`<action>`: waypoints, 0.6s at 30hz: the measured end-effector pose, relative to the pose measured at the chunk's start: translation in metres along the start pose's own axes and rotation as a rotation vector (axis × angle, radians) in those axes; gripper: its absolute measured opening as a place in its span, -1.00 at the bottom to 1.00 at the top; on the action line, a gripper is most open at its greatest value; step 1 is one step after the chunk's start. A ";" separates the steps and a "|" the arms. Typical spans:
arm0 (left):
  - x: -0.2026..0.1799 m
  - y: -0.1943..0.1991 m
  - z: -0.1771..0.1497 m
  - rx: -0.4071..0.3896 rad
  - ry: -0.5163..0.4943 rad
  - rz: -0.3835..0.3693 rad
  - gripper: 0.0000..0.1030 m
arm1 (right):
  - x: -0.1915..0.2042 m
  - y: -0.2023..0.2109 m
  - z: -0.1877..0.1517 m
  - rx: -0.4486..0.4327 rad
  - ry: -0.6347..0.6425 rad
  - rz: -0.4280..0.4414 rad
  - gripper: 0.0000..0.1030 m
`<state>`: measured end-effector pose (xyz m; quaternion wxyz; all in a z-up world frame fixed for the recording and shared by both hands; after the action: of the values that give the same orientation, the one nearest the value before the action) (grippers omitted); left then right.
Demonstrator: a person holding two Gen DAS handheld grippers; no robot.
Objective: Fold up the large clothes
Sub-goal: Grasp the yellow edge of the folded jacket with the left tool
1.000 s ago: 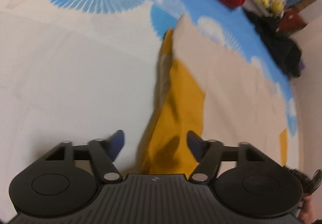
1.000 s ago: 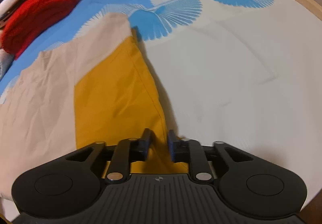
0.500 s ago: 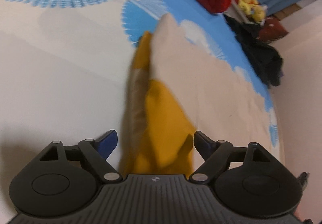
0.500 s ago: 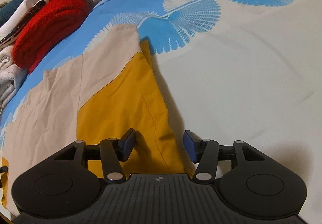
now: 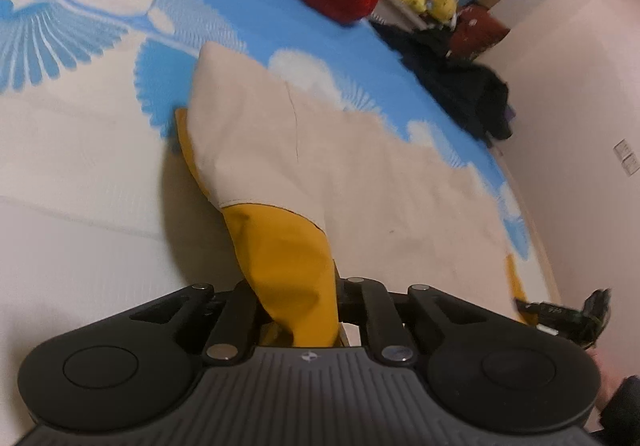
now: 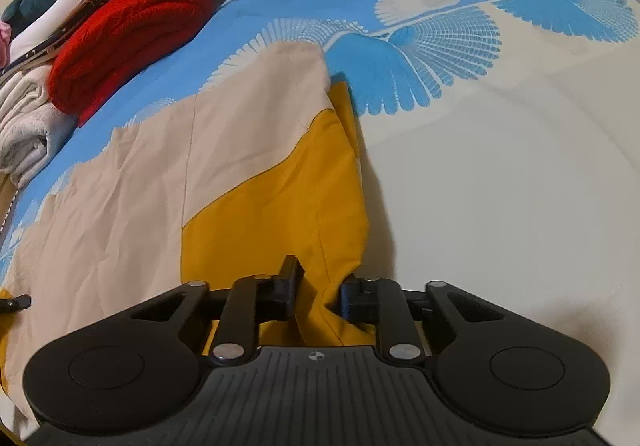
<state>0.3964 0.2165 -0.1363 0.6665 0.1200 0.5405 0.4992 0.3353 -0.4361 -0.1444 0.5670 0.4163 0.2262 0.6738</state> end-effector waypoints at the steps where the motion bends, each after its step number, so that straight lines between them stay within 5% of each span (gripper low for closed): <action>1: -0.001 0.010 0.003 -0.012 -0.003 -0.005 -0.79 | 0.001 0.001 0.001 -0.006 -0.008 0.007 -0.70; 7: 0.015 0.073 0.023 -0.052 0.041 0.048 -0.77 | 0.040 0.009 0.006 -0.040 0.014 0.142 -0.83; 9: 0.028 0.087 0.025 -0.069 0.064 0.133 -0.44 | 0.060 0.013 0.005 -0.045 0.038 0.184 -0.85; 10: 0.032 0.093 0.027 -0.085 0.073 0.190 -0.12 | 0.065 0.015 0.004 -0.050 0.039 0.189 -0.85; 12: 0.034 0.107 0.028 -0.133 0.060 0.257 -0.08 | 0.067 0.017 0.003 -0.037 0.039 0.148 -0.86; 15: 0.010 0.125 0.019 -0.156 -0.014 0.213 -0.08 | 0.057 0.017 -0.001 -0.003 0.019 0.065 -0.86; 18: -0.018 0.125 -0.006 -0.087 -0.154 0.115 -0.02 | 0.064 0.024 -0.003 -0.013 0.044 0.015 -0.76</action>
<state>0.3261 0.2588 -0.0406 0.6808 0.1597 0.4578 0.5490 0.3184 -0.3807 -0.1080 0.5597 0.3993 0.2310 0.6884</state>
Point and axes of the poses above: each gripper's, at about its wrist camera, not at the fingertips, and y roughly against the way its jaws point, x to its left, z to its top, the point moved 3 cm from there along -y, roughly the way its jaws point, and after that the axes turned 10 degrees about y, right-handed, at the moved point
